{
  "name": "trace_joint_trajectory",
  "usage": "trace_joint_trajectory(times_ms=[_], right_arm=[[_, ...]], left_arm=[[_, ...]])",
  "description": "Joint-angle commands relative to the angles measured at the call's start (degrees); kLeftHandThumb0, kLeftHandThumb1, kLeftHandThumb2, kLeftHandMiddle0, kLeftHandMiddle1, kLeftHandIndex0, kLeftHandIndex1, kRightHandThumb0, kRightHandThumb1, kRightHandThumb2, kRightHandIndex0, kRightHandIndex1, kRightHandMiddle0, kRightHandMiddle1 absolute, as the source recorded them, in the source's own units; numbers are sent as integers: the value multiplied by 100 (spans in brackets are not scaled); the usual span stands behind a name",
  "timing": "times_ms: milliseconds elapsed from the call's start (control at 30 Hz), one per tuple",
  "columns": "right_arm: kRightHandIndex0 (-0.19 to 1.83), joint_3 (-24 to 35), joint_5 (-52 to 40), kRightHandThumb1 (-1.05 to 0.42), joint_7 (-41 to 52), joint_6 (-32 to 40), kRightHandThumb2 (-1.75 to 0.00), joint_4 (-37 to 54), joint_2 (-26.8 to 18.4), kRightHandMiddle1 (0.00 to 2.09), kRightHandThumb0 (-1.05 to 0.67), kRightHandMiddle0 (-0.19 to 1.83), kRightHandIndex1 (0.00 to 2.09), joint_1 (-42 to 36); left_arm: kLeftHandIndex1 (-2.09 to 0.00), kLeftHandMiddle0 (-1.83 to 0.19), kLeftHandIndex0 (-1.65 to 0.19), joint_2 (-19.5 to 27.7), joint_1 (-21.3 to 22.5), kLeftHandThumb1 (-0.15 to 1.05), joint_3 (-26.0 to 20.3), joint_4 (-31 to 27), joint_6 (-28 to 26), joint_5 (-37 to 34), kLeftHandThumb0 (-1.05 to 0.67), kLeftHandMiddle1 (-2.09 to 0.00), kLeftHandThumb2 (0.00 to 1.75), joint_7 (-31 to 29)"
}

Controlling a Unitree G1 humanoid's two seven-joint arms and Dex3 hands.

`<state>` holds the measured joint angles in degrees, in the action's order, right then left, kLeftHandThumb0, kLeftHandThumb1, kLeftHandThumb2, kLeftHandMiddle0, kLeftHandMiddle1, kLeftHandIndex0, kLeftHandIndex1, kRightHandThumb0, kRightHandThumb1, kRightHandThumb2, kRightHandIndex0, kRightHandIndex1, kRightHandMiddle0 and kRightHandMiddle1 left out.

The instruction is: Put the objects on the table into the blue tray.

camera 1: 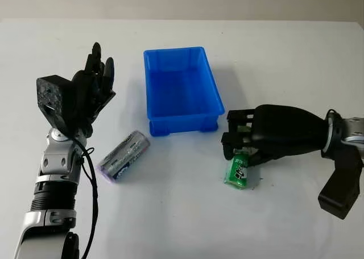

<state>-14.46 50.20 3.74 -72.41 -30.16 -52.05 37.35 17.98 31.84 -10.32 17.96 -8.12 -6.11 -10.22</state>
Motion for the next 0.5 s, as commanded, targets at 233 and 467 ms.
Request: trace_joint_trajectory(times_ms=[233,467], right_arm=[[106,-213,1136,-104,-1278,146,-10,454,-17,209,-58,73,209,-135],[75,-322,-1039,-105,-239,493,-15,407,101,209,-52,61,209,-114]], left_arm=[[0,19,19,22,-106,105,-22,-128,21,-8,-79,0,68,9],[0,19,19,62,-101,105,-20,-114,19,3,-79,0,67,-17]])
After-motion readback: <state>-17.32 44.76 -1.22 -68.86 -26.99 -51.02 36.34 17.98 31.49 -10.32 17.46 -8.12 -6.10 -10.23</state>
